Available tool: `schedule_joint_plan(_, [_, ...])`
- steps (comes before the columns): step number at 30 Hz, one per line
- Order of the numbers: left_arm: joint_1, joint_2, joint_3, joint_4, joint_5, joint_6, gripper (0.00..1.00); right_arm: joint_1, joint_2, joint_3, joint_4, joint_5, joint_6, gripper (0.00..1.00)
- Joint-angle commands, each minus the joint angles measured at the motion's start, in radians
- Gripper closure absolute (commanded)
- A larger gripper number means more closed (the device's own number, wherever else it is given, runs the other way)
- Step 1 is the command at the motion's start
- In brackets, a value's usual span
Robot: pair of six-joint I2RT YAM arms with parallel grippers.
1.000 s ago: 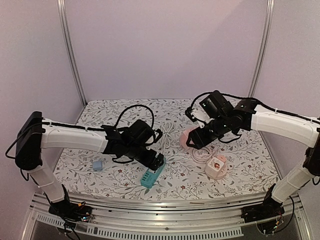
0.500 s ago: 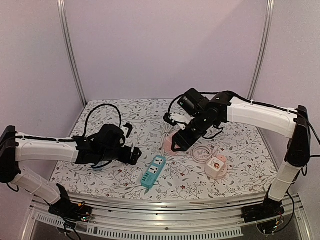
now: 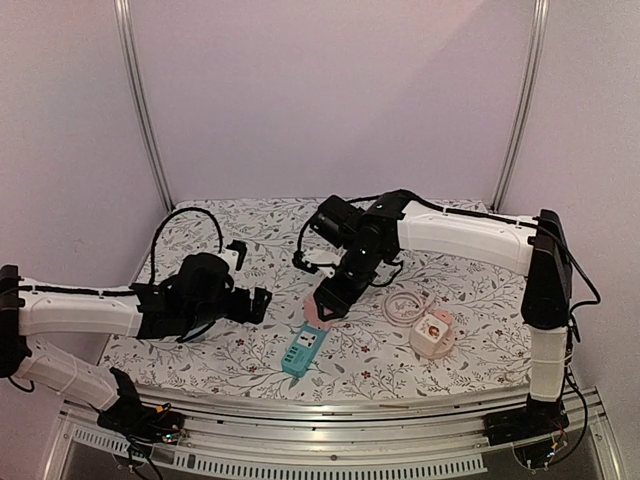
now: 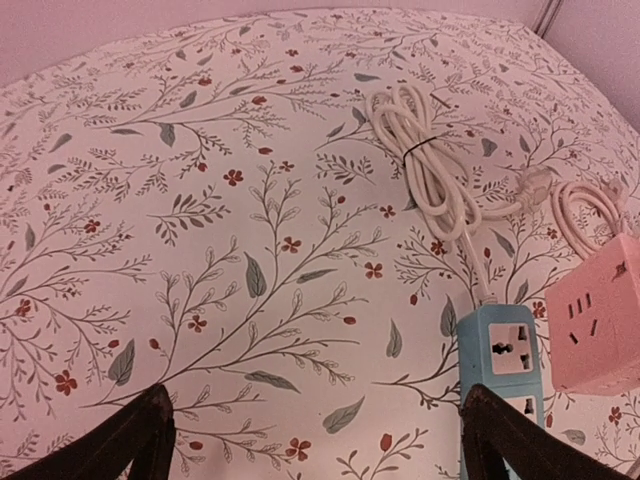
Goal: Insert the plug
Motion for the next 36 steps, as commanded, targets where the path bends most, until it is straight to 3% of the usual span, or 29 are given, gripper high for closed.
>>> schedule_joint_plan(1, [0.014,-0.029,-0.028,0.042,-0.019,-0.006,0.01,0.01,0.056,0.063,-0.039,0.019,-0.009,1.0])
schedule_joint_plan(36, [0.019,-0.059,-0.073,0.093,-0.043,0.005,0.01,0.012,0.218,0.223,-0.091,0.055,-0.076,1.0])
